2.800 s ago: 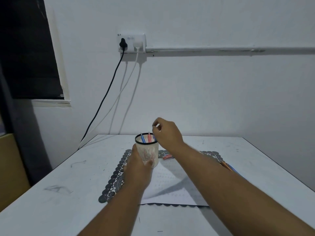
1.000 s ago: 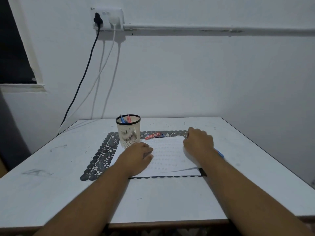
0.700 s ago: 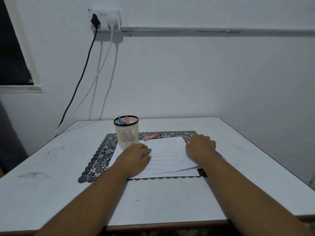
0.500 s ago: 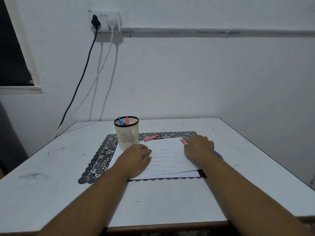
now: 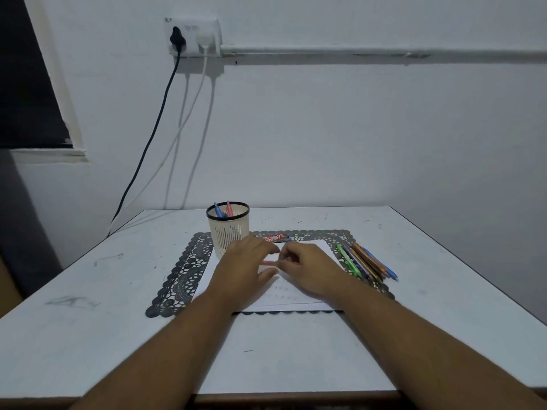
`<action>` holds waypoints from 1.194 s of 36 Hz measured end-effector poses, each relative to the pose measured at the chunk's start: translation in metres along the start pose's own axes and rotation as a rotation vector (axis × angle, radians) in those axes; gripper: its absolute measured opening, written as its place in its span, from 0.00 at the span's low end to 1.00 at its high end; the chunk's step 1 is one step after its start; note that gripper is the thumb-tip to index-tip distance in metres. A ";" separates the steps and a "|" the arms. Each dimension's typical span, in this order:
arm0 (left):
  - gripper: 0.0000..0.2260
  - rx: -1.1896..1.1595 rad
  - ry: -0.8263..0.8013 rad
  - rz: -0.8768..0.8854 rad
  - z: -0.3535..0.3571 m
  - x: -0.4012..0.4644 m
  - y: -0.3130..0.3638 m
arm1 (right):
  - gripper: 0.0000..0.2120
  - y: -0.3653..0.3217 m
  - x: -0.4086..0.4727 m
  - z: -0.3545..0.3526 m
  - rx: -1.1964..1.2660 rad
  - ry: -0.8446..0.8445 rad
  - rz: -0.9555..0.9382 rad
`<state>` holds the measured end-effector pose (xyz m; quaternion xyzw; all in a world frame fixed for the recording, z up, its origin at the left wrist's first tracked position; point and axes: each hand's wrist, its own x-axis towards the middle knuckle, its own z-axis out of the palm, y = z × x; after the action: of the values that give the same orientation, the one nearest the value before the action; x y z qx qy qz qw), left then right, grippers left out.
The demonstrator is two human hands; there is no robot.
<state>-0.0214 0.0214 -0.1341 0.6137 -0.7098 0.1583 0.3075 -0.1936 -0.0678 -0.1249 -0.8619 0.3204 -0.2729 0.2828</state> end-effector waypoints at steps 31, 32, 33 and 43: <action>0.05 0.023 0.060 -0.216 0.001 -0.002 -0.008 | 0.03 0.014 0.010 -0.010 0.847 0.112 0.231; 0.05 0.017 0.060 -0.221 0.001 -0.002 -0.009 | 0.03 0.015 0.011 -0.010 0.854 0.121 0.235; 0.05 0.014 0.061 -0.226 0.001 -0.002 -0.010 | 0.03 0.016 0.011 -0.010 0.849 0.131 0.239; 0.05 -0.068 0.030 -0.243 0.000 -0.003 -0.015 | 0.04 0.020 0.010 -0.014 0.861 0.075 0.277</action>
<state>-0.0072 0.0210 -0.1388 0.6820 -0.6305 0.1049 0.3555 -0.2039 -0.0924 -0.1259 -0.6042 0.3002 -0.3721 0.6375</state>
